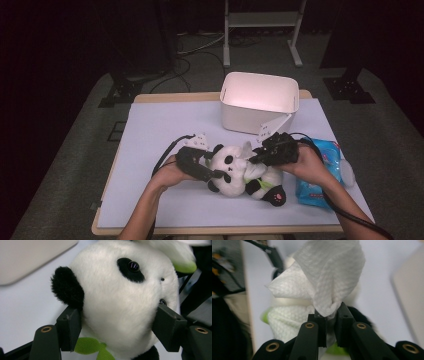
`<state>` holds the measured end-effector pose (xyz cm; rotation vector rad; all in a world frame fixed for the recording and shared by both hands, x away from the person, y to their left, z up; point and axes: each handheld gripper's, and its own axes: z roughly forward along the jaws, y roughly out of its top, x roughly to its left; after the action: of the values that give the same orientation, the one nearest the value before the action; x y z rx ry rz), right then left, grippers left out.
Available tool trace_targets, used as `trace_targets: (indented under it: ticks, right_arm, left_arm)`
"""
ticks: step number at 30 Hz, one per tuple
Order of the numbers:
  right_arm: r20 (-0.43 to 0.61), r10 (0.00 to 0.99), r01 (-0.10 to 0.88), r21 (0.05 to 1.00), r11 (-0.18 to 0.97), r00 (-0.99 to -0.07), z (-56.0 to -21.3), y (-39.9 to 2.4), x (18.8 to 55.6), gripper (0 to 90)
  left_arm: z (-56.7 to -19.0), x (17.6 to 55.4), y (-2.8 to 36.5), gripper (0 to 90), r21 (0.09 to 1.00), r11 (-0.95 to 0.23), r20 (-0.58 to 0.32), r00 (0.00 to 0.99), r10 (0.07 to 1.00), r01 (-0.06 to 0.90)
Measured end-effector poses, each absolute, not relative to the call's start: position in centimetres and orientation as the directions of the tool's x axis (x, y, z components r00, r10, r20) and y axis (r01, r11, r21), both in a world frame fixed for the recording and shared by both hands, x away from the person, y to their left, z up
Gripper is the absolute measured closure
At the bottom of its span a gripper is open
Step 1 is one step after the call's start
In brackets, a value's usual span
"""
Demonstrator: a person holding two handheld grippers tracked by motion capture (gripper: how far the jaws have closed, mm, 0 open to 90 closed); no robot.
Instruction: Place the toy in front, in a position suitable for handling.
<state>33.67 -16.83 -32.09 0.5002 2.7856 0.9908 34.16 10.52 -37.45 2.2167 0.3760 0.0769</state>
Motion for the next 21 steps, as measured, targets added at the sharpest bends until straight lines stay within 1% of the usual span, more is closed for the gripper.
trace_targets:
  ticks: [3, 6, 9, 11, 14, 17, 18, 21]
  right_arm:
    - [-0.006, 0.375, 0.285, 0.637, 0.716, -0.927, -31.4, -17.7, 34.7, 81.2]
    - [0.010, 0.374, 0.295, 0.637, 0.712, -0.927, -31.6, -18.1, 34.8, 81.3]
    - [0.025, 0.359, 0.296, 0.621, 0.725, -0.933, -32.4, -17.9, 34.3, 81.2]
    - [0.022, 0.339, 0.283, 0.601, 0.748, -0.941, -33.0, -17.4, 33.8, 81.3]
    - [-0.003, 0.323, 0.257, 0.600, 0.758, -0.946, -33.3, -16.9, 33.1, 81.3]
    - [-0.017, 0.321, 0.248, 0.596, 0.764, -0.947, -33.5, -16.8, 32.6, 81.4]
    - [-0.025, 0.319, 0.243, 0.593, 0.768, -0.947, -33.5, -16.7, 32.3, 81.4]
    - [-0.030, 0.309, 0.233, 0.588, 0.774, -0.951, -33.5, -16.8, 31.9, 81.4]
  left_arm:
    - [-37.6, 33.8, 11.2, 31.1, 0.788, -0.566, -0.077, 0.951, 0.300, 0.242]
    - [-38.1, 33.8, 11.4, 30.8, 0.789, -0.560, -0.090, 0.950, 0.300, 0.252]
    - [-38.8, 33.8, 11.6, 29.3, 0.780, -0.557, -0.123, 0.944, 0.307, 0.283]
    - [-39.1, 33.9, 11.7, 25.9, 0.762, -0.564, -0.155, 0.936, 0.316, 0.317]
    - [-39.6, 33.8, 12.0, 21.5, 0.755, -0.560, -0.188, 0.931, 0.314, 0.341]
    - [-39.9, 34.1, 12.2, 16.3, 0.742, -0.549, -0.241, 0.917, 0.319, 0.386]
    - [-40.0, 34.2, 12.2, 11.5, 0.734, -0.549, -0.258, 0.912, 0.318, 0.399]
    - [-40.2, 34.6, 12.1, 8.3, 0.719, -0.545, -0.305, 0.901, 0.309, 0.430]
